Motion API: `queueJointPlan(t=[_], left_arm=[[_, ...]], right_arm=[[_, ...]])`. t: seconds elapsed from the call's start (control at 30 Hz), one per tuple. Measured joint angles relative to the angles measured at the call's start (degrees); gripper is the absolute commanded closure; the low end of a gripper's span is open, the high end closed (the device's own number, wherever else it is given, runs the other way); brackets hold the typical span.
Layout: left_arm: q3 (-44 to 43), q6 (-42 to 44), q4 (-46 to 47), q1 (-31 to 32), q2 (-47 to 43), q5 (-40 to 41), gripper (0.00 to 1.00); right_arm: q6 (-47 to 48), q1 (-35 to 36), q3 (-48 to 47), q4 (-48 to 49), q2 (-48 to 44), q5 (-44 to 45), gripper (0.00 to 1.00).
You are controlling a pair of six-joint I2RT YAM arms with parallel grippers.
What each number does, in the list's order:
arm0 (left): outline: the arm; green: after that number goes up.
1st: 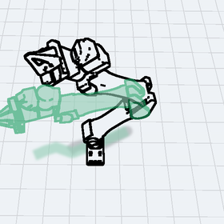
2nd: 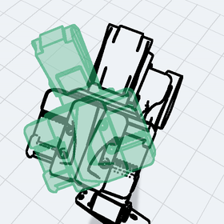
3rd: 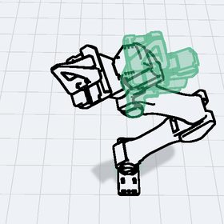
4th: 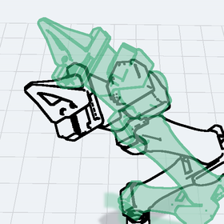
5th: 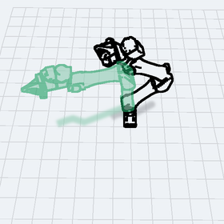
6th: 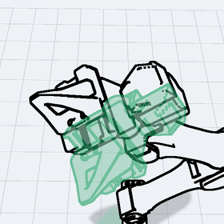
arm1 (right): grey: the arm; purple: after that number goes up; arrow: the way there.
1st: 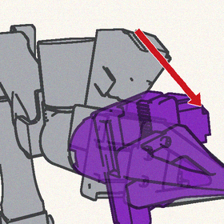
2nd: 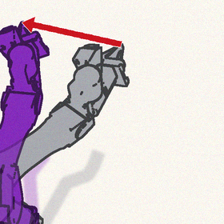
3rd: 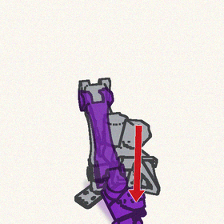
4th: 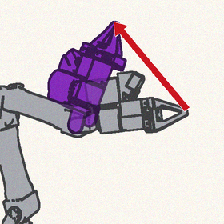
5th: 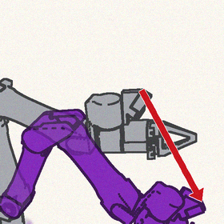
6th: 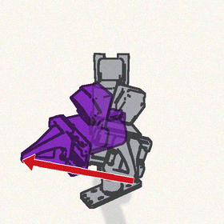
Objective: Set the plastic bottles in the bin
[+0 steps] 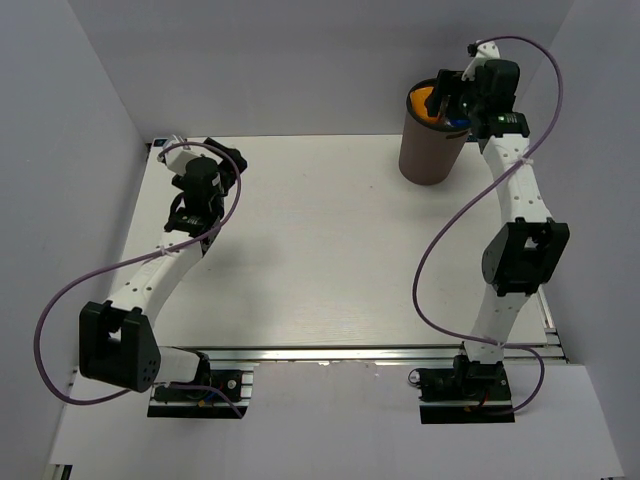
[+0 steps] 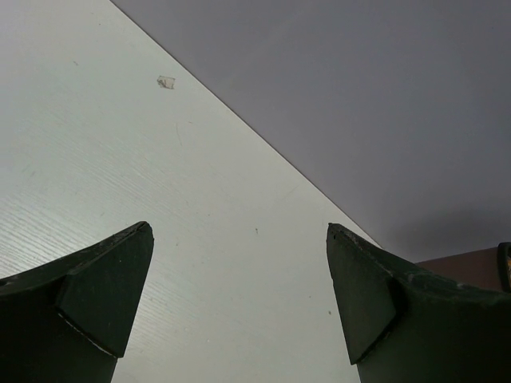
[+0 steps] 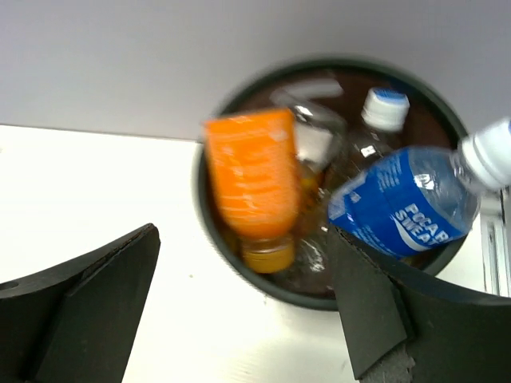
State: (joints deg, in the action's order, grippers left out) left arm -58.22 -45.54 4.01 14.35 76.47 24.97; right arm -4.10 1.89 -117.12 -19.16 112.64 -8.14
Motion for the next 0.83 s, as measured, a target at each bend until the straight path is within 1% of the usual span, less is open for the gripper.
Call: queueJointPlan(t=[0.13,0.2,0.3,0.37,0.43,0.5,0.6,0.67,0.73,0.83], left_arm=[[0.00,0.79,-1.20,0.00,-0.66,0.90,0.02],[0.00,1.38,-2.05,-0.02,-1.42,1.62,0.02],[0.44,2.21,-3.72,-0.50,-3.34,2.03,0.02],[1.33,2.25,-4.85,-1.53,-4.70,1.95,0.02],[2.69,2.12,-6.58,-3.80,-5.88,1.55,0.02],[4.55,1.92,-7.67,-6.54,-6.64,1.42,0.02],[7.82,1.62,-10.29,-10.60,-7.69,1.31,0.02],[9.66,1.62,-11.80,-12.63,-8.59,1.33,0.02],[10.69,1.64,-12.81,-13.33,-9.68,1.31,0.02],[11.04,1.68,-13.03,-13.42,-11.37,0.85,0.02]], right_arm=[[-0.31,0.00,4.55,2.86,-7.02,-5.05,0.11],[-1.01,0.00,9.75,5.44,-11.85,-6.03,0.11],[-3.45,0.00,23.17,9.99,-22.14,-5.95,0.11],[-5.92,0.00,35.26,14.49,-30.25,-5.35,0.11],[-9.16,0.00,48.43,19.34,-37.90,-4.39,0.11],[-11.87,0.00,57.35,21.18,-42.38,-3.56,0.11],[-15.43,0.00,69.37,23.69,-46.21,-1.44,0.11],[-17.14,0.00,75.23,23.85,-47.28,0.44,0.11],[-18.84,0.00,78.79,23.52,-47.78,2.71,0.11],[-20.31,0.00,79.87,24.13,-48.02,4.37,0.11]])
